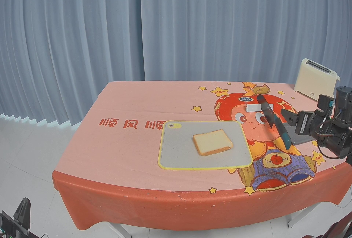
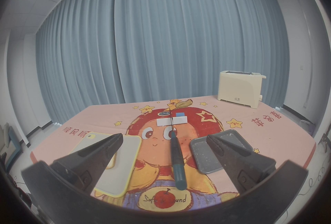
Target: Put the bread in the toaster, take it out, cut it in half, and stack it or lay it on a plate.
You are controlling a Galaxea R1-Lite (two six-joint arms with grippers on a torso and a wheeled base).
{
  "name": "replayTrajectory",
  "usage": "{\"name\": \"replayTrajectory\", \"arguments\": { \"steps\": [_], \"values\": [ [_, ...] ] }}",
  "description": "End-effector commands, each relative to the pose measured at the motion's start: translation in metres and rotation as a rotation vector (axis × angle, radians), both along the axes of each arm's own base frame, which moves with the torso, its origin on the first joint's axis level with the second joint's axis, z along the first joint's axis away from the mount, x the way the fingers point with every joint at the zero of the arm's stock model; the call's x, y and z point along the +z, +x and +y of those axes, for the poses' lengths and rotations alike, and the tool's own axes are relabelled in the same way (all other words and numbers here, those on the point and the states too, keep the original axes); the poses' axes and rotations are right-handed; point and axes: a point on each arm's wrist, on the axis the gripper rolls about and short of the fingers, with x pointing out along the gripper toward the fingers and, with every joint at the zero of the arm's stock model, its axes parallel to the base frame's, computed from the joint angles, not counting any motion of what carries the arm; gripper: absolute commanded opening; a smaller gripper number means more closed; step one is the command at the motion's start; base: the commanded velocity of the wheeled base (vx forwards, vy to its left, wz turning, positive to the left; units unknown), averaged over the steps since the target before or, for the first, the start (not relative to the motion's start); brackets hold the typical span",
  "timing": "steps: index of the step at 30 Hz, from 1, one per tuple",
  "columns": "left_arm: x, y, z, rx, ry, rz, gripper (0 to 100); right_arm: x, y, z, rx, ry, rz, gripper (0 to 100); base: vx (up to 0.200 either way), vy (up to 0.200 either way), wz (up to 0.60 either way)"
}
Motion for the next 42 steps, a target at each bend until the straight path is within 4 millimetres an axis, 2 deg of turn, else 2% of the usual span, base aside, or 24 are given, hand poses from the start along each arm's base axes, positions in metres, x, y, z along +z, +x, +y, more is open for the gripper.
{"name": "replayTrajectory", "arguments": {
  "steps": [1,11,20,24,28,42],
  "values": [
    [-0.005,0.001,0.0,0.001,0.0,0.019,0,-0.012,0.009,-0.004,-0.025,-0.019,0.047,100,0.0,0.0,0.0],
    [-0.005,0.001,0.0,0.001,0.0,0.019,0,-0.018,0.016,-0.007,0.034,-0.007,0.079,100,0.0,0.0,0.0],
    [-0.005,0.001,0.0,0.001,0.0,0.019,0,-0.029,0.044,-0.009,0.033,-0.051,0.064,100,0.0,0.0,0.0],
    [-0.005,0.001,0.0,0.001,0.0,0.019,0,-0.04,0.056,-0.006,0.034,-0.052,0.058,100,0.0,0.0,0.0],
    [-0.005,0.001,0.0,0.001,0.0,0.019,0,-0.051,0.067,-0.014,0.011,-0.057,0.071,100,0.0,0.0,0.0],
    [-0.005,0.001,0.0,0.001,0.0,0.019,0,-0.068,0.074,-0.014,0.026,-0.063,0.11,100,0.0,0.0,0.0]
  ]
}}
